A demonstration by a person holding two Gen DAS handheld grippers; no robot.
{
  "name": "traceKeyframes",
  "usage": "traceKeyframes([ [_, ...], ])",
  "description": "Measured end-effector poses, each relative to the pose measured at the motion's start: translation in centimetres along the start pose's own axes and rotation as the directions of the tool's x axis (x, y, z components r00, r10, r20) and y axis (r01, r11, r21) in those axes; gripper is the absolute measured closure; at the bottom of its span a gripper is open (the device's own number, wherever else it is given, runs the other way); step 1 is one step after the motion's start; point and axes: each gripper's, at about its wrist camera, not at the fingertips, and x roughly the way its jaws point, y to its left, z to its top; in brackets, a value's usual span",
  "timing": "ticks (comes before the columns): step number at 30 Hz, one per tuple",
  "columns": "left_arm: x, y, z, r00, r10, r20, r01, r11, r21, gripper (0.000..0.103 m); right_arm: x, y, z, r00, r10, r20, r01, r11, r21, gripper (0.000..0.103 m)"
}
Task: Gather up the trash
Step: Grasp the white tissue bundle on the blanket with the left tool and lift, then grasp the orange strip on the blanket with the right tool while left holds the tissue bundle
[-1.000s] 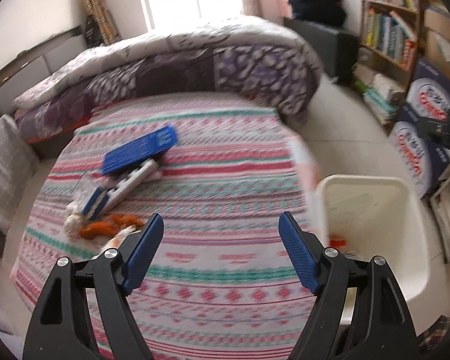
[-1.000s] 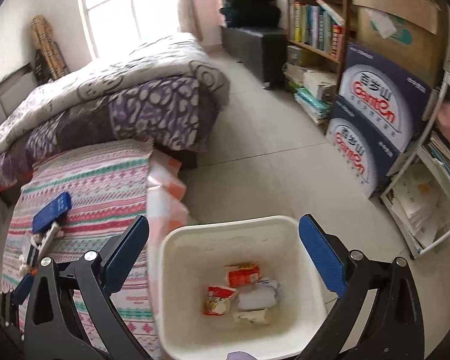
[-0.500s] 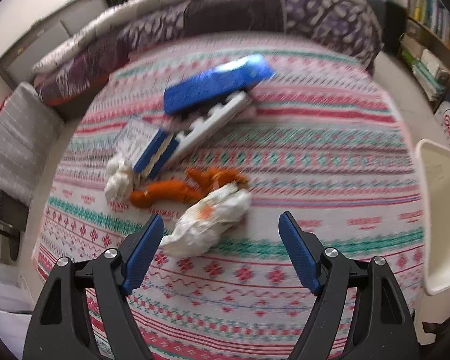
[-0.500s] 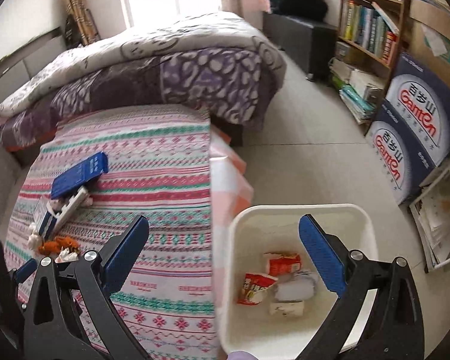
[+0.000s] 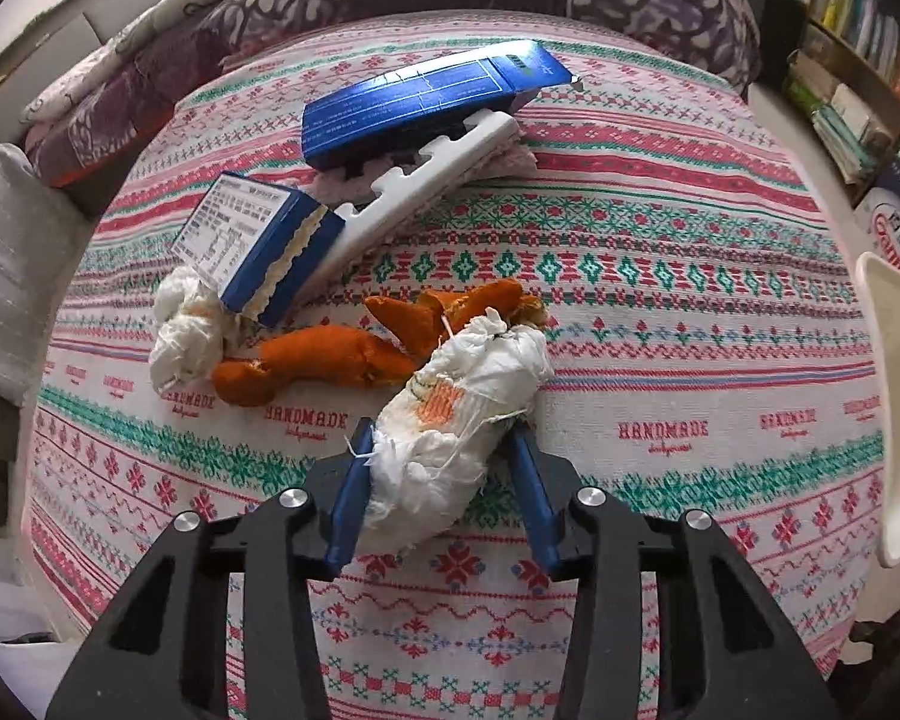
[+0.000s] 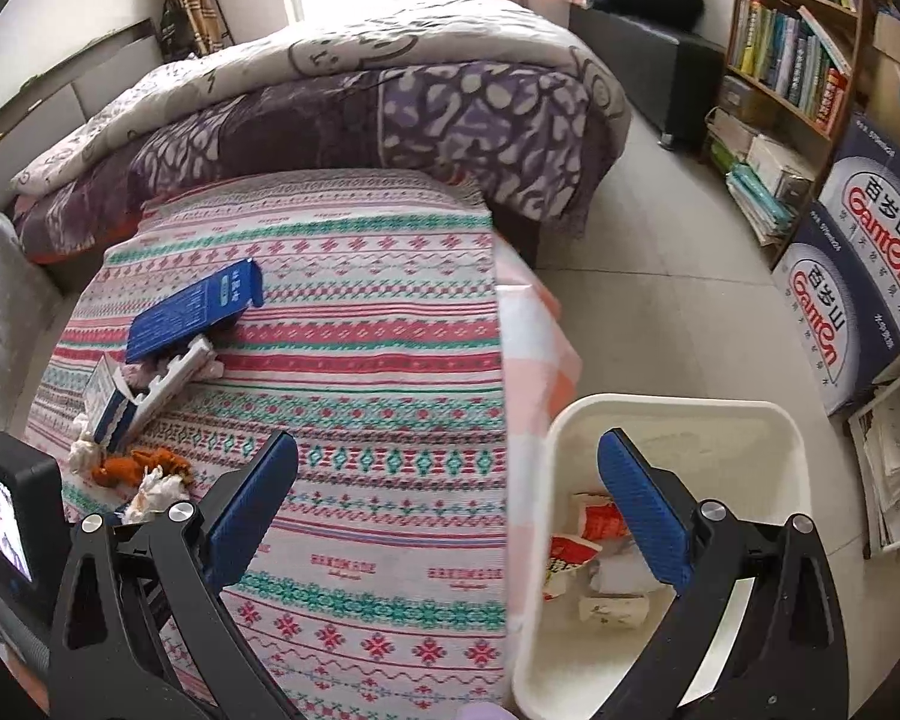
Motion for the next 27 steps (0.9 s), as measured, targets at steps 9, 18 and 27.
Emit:
traceKeyframes([
  [9,-3.5,4.3,-1.1,0.996,-0.078,0.04,0.083,0.987,-0.135,0.061,1.8,4.9,-0.9,0.997,0.068,-0.029,-0.071,0.993,-0.094,0.007],
  [18,-7.0,11.4,-2.2,0.993,-0.015,0.118,0.057,0.933,-0.356,0.061,4.5,12.8,-3.1,0.979,0.194,-0.064,-0.204,0.94,-0.273,0.007],
  [27,-10.1,15.8,-3.7,0.981,-0.008,0.193,0.098,0.883,-0.459,0.061,6.9,18.3,-4.8,0.966,0.251,-0.059,-0.251,0.868,-0.429,0.022],
])
